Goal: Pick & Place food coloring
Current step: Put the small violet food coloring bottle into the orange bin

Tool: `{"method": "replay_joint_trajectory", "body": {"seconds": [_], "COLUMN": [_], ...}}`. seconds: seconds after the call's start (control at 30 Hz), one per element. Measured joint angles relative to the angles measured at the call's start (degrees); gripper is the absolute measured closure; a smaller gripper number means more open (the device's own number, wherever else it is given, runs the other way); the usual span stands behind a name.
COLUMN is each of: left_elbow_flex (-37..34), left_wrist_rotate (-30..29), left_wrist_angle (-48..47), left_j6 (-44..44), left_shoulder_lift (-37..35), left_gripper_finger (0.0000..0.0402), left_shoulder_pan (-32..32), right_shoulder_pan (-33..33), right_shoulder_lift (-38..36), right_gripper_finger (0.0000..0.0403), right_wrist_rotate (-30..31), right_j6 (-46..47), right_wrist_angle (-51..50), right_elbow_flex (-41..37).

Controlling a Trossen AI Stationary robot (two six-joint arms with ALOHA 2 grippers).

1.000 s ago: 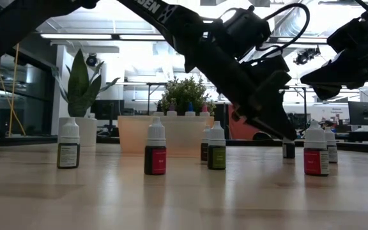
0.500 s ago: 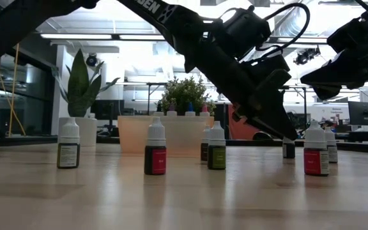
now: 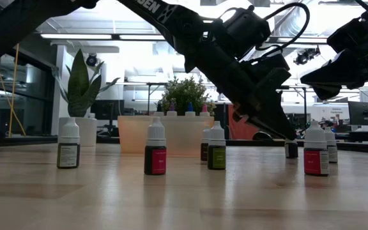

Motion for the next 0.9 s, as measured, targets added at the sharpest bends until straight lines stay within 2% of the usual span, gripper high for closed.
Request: {"method": "replay_joint_trajectory", "body": {"seconds": [0.13,0.33,0.7,0.9], "left_elbow_flex": [0.00,0.00,-0.02,0.11], "left_wrist_rotate": [1.24,1.18,-2.02,-6.07], "left_wrist_angle": [-0.03,-1.92,-8.22,-9.14], "left_j6": [0.00,0.05,3.09,5.00], "left_shoulder_lift": [0.00,-0.77,-6.72,-10.63], "left_gripper_finger": [0.0371,0.0369,0.0370,0.0370], "left_shoulder_pan": [-0.01,-0.01,-0.01,-0.01], "right_shoulder_pan": [-0.02,-0.02,-0.01,0.00], "right_shoulder_lift": [0.00,-0.02,0.05,0.02], "right_gripper_finger": [0.0402,0.0402,0.0402,0.0402], "right_wrist_rotate": [0.02,0.00,0.01,-0.09], "right_j6": [0.00,0.00,0.00,0.00], "right_wrist_angle": [0.00,0.00,0.03,-0.15], "right_elbow_flex": [0.02,0.00,0.00,0.00]}}
